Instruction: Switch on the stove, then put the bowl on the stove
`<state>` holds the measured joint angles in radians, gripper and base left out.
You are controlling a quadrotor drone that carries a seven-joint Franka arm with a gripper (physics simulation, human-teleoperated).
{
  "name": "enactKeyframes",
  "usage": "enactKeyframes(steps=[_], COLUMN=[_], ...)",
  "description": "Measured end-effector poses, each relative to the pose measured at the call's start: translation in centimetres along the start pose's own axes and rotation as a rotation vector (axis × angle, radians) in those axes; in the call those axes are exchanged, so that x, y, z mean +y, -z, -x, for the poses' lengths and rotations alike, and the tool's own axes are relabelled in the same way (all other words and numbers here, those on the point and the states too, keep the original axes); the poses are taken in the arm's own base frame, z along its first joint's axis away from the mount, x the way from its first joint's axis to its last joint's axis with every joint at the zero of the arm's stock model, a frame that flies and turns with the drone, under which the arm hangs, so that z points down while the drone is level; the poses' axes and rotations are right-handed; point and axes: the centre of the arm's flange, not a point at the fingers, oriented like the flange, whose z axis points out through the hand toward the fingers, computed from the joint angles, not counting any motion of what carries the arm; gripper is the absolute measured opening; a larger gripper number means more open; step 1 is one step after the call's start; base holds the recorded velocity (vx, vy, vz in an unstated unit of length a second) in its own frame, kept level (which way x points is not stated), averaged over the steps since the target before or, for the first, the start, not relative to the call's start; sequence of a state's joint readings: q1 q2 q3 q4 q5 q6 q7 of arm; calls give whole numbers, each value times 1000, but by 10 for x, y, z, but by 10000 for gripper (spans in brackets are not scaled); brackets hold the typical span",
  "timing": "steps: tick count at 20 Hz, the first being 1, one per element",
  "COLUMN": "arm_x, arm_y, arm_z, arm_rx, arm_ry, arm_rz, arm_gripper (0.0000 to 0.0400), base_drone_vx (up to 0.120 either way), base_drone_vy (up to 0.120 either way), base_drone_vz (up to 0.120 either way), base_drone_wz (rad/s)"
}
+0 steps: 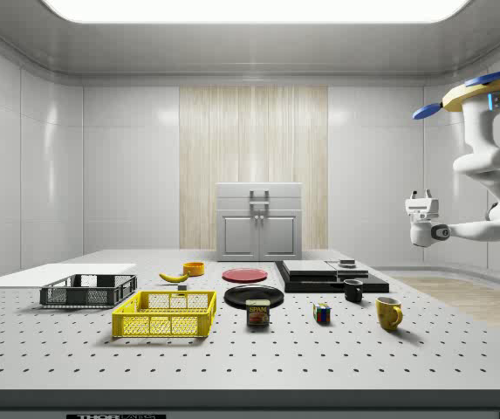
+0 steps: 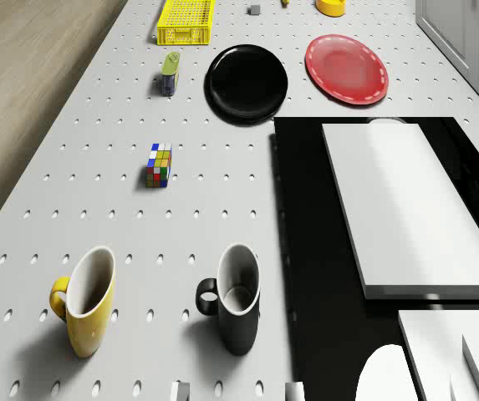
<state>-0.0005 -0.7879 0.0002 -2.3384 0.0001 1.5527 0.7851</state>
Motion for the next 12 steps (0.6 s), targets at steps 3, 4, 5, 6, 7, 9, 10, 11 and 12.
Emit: enactKeyframes(steps=[3,4,5,6,7,9,10,11,12], arm_x=[2,3,3,3,2,2,1,1,1], arm_y=[23,30,37,43,50,61,66,71,75], arm_z=[2,2,3,2,2,2,1,1,1], arm_rx=[2,2,3,3,4,5,6,6,7], arm_ry=[0,0,0,0,0,0,0,0,0], arm_rz=[-2,-2,-3,-3,-4,-5,-6,-6,-7], arm_gripper=[400,400,400,400,400,400,400,400,400], base_drone_vx=[0,0,0,0,0,0,0,80,120], base_drone_vy=[0,0,0,0,0,-20,-120,-120,-120], base_drone_vz=[0,0,0,0,0,0,0,0,0], base_drone_wz=[0,0,0,0,0,0,0,0,0])
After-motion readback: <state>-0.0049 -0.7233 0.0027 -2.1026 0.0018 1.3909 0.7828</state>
